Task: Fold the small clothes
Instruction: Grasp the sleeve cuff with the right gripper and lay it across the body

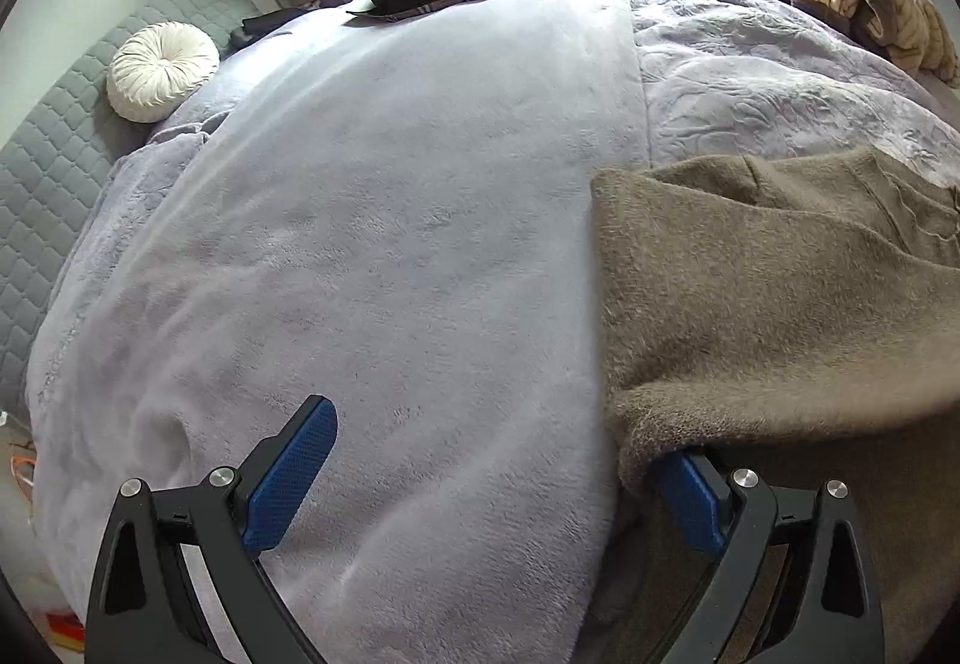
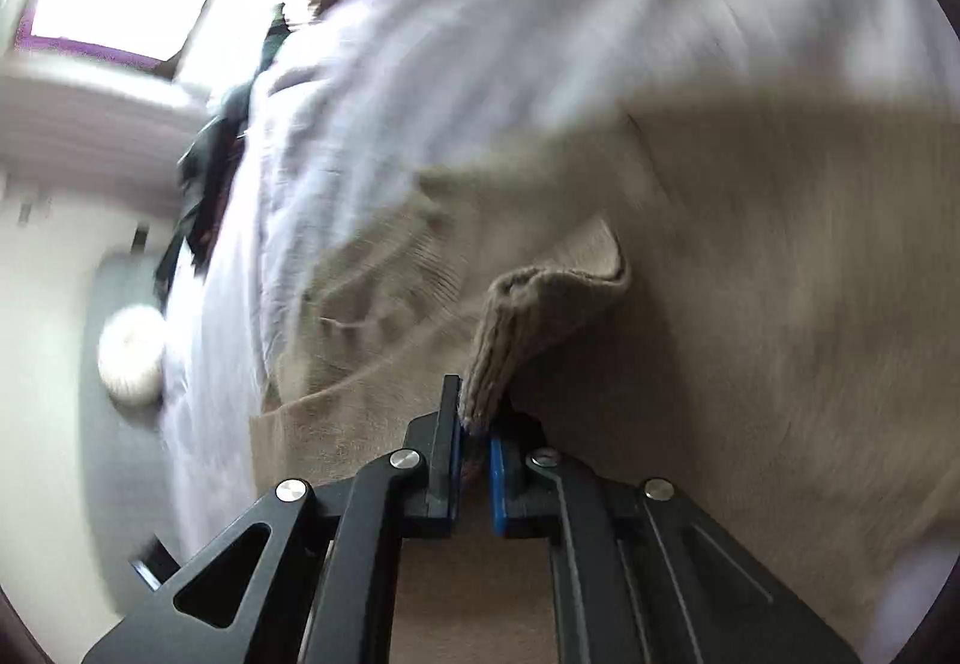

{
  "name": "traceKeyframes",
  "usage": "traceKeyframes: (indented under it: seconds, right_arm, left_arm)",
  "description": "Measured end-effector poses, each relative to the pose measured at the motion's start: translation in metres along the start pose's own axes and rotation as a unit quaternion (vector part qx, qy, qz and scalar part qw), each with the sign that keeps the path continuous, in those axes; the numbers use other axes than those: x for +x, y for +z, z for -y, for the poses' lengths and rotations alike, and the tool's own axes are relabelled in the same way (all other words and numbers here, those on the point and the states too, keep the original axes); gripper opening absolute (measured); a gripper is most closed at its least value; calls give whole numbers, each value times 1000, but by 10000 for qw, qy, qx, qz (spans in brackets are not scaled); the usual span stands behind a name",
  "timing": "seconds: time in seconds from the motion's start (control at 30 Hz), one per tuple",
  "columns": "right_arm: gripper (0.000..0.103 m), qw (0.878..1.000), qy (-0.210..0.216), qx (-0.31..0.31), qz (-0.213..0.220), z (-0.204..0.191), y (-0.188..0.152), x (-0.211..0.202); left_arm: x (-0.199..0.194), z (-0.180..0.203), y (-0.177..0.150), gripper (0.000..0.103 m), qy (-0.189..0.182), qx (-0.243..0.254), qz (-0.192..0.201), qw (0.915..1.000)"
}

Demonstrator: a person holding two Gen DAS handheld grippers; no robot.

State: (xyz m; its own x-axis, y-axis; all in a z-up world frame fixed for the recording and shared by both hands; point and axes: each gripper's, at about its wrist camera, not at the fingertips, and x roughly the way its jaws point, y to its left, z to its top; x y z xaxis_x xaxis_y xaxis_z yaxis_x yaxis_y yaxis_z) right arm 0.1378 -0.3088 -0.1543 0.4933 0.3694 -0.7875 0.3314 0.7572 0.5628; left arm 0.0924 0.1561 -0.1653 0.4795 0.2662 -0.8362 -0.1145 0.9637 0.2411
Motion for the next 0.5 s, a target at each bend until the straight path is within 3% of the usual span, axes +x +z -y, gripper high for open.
traceKeyframes:
  seconds: [0.07, 0.17, 0.3, 0.5]
  right_arm:
    - [8, 9991, -315, -293, -23, 1, 3, 1]
    - [8, 9971, -665, -264, -263, 23, -2, 15]
    - [8, 9980, -581, -100, -241, 37, -10, 18]
    - [10, 9984, -488, 6, -292, 39, -13, 17]
  left_arm:
    - [3, 0, -2, 101, -52, 77, -30, 10000]
    - [-3, 0, -7, 102, -138, 419, 14, 9990]
    - [-23, -5, -13, 102, -497, 977, 25, 9940]
    - [-42, -22, 3, 101, -1274, 769, -296, 9884]
